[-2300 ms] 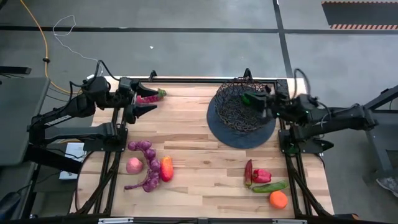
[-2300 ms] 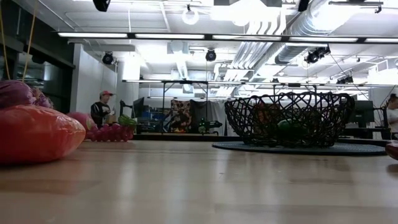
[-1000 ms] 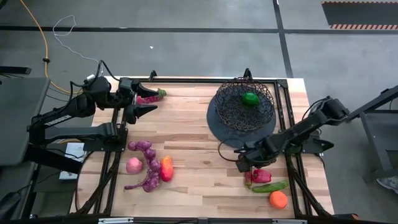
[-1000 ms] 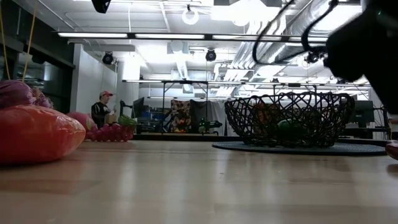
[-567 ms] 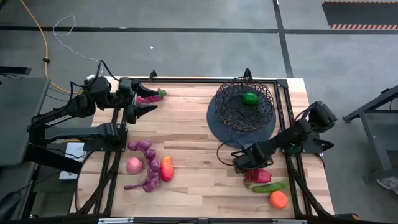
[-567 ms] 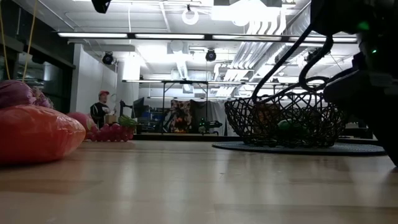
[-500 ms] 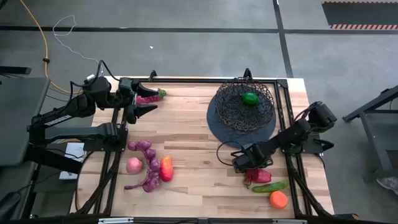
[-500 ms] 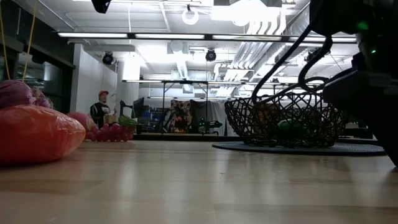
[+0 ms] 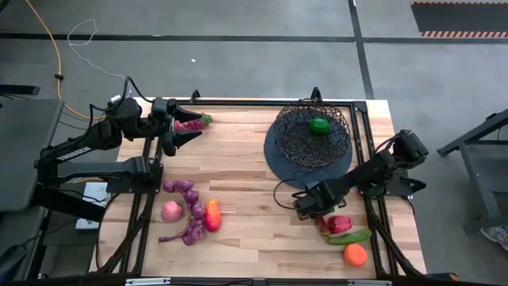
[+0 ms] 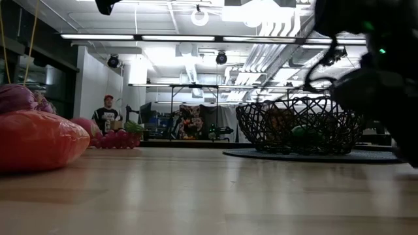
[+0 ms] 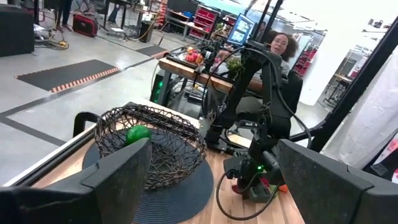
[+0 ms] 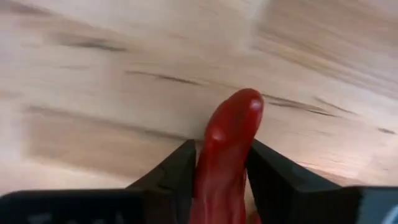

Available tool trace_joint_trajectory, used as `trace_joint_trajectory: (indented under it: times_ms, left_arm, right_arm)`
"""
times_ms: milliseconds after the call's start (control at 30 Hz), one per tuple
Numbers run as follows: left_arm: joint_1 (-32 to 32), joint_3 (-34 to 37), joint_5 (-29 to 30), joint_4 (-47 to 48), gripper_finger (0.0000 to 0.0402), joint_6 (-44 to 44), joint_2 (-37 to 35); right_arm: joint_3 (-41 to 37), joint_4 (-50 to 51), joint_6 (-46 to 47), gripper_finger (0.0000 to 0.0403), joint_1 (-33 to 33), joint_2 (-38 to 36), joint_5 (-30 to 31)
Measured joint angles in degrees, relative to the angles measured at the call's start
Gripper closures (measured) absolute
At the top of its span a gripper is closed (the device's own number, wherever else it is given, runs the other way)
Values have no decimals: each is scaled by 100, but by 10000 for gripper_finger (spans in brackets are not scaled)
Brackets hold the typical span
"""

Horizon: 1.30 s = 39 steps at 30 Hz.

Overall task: Build produce basket
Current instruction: Put the chili pepper into the wire basket

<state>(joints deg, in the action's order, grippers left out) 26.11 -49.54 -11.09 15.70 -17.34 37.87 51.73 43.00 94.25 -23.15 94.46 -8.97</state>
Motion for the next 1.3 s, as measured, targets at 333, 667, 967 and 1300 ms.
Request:
trace_joint_trajectory:
  times_ms: [333, 667, 967, 1300]
  left_arm:
    - [0, 0, -2, -1, 66, 0, 0]
    - [4, -2, 217, -41, 66, 2, 0]
    - [7, -4, 327, -58, 66, 2, -17]
    - [11, -4, 706, -58, 66, 2, -17]
  right_arm:
    - [437, -640, -2398, 326, 592, -1304, 415]
    - [448, -3055, -4308, 331, 1635, -2755, 579]
    - [668, -3175, -5342, 331, 3579, -2935, 590]
    - [2327, 519, -6435, 331, 5177, -1711, 1202]
